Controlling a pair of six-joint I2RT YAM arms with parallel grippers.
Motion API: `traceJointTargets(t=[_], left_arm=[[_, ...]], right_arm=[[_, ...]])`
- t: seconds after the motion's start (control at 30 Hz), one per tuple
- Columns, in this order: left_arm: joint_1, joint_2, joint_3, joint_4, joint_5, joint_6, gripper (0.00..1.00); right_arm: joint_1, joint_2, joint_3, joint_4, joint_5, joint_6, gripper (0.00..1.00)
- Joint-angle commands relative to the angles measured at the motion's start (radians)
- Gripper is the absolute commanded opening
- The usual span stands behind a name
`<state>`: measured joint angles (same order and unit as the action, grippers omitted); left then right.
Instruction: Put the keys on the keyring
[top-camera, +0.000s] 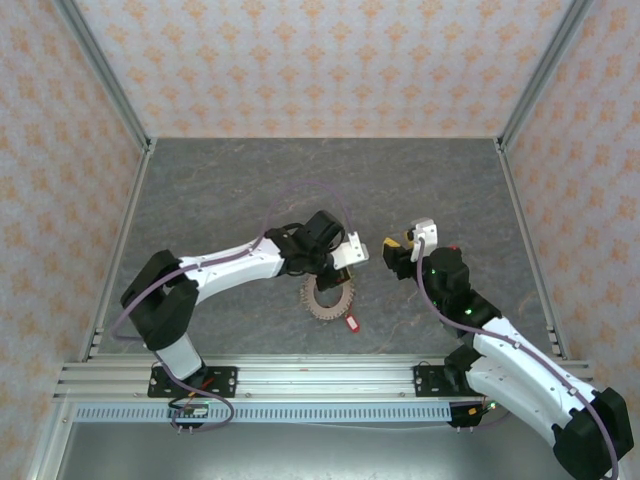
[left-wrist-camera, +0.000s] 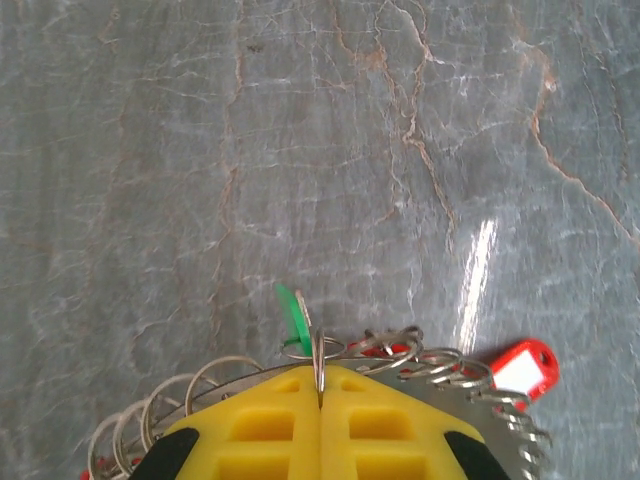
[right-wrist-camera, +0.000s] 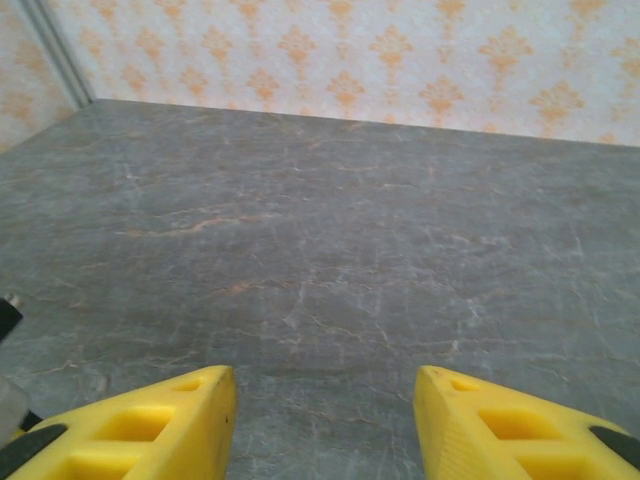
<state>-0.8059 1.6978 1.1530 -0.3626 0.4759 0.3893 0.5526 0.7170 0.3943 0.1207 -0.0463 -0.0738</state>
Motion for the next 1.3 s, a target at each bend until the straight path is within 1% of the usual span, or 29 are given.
traceJointTargets(t=[0.0, 0.13, 0.17, 0.3, 0.47, 0.53, 0.6, 0.7, 0.77, 0.83, 0.87, 0.97, 1.0, 1.07, 1.13, 1.17, 1.2, 1.27], left_arm=[[-0.016, 0.029, 0.026, 0.119, 0.017, -0.106, 0.00], [-0.025, 0.043, -0.003, 0.211, 0.031, -0.176, 0.03], [-0.025, 0.036, -0.016, 0.239, 0.036, -0.195, 0.06], [-0.025, -0.025, -0.092, 0.349, 0.026, -0.251, 0.16], [-0.024, -0.111, -0.168, 0.404, 0.013, -0.284, 0.21], [-0.024, -0.165, -0.213, 0.439, -0.021, -0.312, 0.21], [-0.022, -0.239, -0.287, 0.514, -0.097, -0.367, 0.24], [-0.009, -0.345, -0.398, 0.623, -0.219, -0.497, 0.22], [-0.006, -0.410, -0.466, 0.674, -0.317, -0.597, 0.24], [-0.006, -0.464, -0.507, 0.655, -0.448, -0.716, 0.36], [-0.006, -0.485, -0.512, 0.609, -0.511, -0.777, 0.42], [-0.006, -0.512, -0.478, 0.387, -0.673, -0.955, 0.58], [-0.006, -0.514, -0.465, 0.323, -0.706, -1.004, 0.63], [-0.006, -0.514, -0.452, 0.251, -0.712, -1.055, 0.72], [-0.006, -0.519, -0.458, 0.244, -0.669, -1.078, 0.74], [-0.006, -0.527, -0.473, 0.263, -0.644, -1.094, 0.77], [-0.006, -0.534, -0.490, 0.284, -0.623, -1.110, 0.82], [-0.006, -0.548, -0.526, 0.321, -0.592, -1.168, 0.98]], right_arm=[[-0.007, -0.006, -0.016, -0.033, 0.072, 0.047, 0.50], [-0.008, -0.004, -0.026, -0.042, 0.068, 0.091, 0.49], [-0.009, -0.003, -0.027, -0.046, 0.062, 0.102, 0.49], [-0.015, 0.016, -0.016, -0.087, 0.035, 0.142, 0.49], [-0.024, 0.062, 0.004, -0.113, -0.024, 0.181, 0.49], [-0.030, 0.088, 0.023, -0.132, -0.060, 0.203, 0.50], [-0.038, 0.142, 0.066, -0.181, -0.143, 0.226, 0.49], [-0.042, 0.279, 0.149, -0.271, -0.259, 0.235, 0.48], [-0.042, 0.372, 0.200, -0.315, -0.279, 0.251, 0.45], [-0.043, 0.450, 0.247, -0.352, -0.276, 0.258, 0.45], [-0.043, 0.489, 0.273, -0.369, -0.269, 0.262, 0.45], [-0.042, 0.591, 0.345, -0.412, -0.297, 0.248, 0.45], [-0.043, 0.628, 0.368, -0.419, -0.319, 0.242, 0.45], [-0.042, 0.691, 0.412, -0.436, -0.346, 0.235, 0.45], [-0.043, 0.761, 0.468, -0.477, -0.328, 0.231, 0.44], [-0.042, 0.796, 0.495, -0.499, -0.315, 0.232, 0.44], [-0.043, 0.826, 0.517, -0.513, -0.313, 0.229, 0.44], [-0.043, 0.897, 0.568, -0.548, -0.327, 0.212, 0.44]])
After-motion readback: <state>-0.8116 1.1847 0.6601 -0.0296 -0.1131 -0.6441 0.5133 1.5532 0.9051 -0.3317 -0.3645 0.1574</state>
